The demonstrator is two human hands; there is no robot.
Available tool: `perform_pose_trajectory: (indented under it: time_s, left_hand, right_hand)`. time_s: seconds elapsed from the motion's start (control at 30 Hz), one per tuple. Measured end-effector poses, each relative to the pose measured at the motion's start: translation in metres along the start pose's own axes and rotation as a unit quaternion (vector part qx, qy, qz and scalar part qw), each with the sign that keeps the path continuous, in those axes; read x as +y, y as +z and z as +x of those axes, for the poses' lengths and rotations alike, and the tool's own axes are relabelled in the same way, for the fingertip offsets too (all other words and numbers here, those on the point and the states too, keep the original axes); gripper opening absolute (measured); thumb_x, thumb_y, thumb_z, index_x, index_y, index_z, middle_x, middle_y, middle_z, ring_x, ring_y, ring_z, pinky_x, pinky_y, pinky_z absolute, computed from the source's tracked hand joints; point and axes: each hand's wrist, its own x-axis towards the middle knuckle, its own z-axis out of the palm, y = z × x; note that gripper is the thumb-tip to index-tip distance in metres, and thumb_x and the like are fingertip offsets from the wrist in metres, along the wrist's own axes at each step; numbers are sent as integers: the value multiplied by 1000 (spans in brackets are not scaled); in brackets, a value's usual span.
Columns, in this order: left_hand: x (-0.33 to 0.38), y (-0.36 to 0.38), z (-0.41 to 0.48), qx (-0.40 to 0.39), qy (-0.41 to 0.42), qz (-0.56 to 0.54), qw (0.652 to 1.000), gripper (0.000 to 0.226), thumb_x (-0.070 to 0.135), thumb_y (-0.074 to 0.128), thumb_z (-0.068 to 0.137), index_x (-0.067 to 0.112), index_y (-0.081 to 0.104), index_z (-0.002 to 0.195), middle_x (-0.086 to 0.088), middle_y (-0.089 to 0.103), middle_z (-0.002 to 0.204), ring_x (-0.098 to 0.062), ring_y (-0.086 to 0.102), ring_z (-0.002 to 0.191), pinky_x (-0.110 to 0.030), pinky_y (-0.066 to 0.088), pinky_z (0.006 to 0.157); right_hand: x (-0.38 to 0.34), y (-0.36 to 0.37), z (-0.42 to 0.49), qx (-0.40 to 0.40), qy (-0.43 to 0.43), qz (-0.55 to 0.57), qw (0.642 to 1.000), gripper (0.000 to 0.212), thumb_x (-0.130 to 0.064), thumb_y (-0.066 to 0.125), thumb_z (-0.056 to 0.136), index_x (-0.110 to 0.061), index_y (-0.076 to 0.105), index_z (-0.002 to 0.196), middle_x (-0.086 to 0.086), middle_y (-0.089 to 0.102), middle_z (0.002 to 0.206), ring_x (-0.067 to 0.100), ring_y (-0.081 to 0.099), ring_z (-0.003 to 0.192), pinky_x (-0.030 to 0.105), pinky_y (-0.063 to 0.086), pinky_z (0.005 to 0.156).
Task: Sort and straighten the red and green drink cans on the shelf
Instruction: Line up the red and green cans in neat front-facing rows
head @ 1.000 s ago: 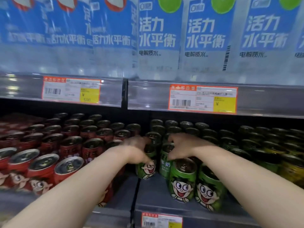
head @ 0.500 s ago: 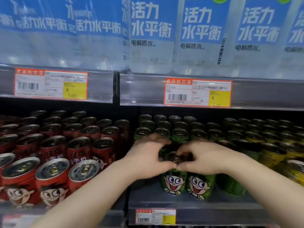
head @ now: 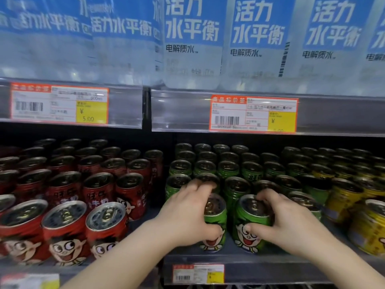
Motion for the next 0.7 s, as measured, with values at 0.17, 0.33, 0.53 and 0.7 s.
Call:
perform_pose_trajectory:
  time_s: [0.17, 0.33, 0.53, 0.7]
  left_hand:
    - [-13, -9, -12, -28, -1, 27, 999, 85, 47, 67, 69, 34, 25, 142, 4, 33, 134, -15, 28, 129, -31, 30, 107]
    - [-30, -13, -25, -13, -54, -4, 998, 83, 41, 64, 72, 34, 21, 143, 7, 22, 141, -13, 21, 133, -29, 31, 107]
    - [-21, -11, -21, 8, -46, 65, 997, 85, 61, 54, 67, 39, 20, 141, 6, 23, 142, -17, 18, 131, -30, 21, 107]
    - [-7, -7, 12, -10, 18, 112, 993, 105, 86, 44, 53, 40, 15, 143, 5, 7, 155, -19, -4, 142, -46, -8, 114]
  right_hand:
    - [-19, 12, -1, -33, -43, 134, 989, 69, -57, 67, 64, -44, 30, 121, -23, 52, 108, 2, 55, 99, 18, 42, 80]
    - [-31, 41, 4, -31, -62, 262, 963, 69, -57, 64, 62, -50, 33, 124, -24, 53, 120, 2, 53, 112, 31, 46, 96]
    - [-31, 39, 4, -18, -119, 223, 967, 66, -49, 60, 82, -35, 31, 140, -20, 33, 131, -3, 40, 118, 20, 33, 105]
    - [-8, 4, 36, 115, -103, 65, 986, 57, -50, 62, 80, -28, 49, 131, -2, 52, 129, 15, 49, 119, 31, 38, 102]
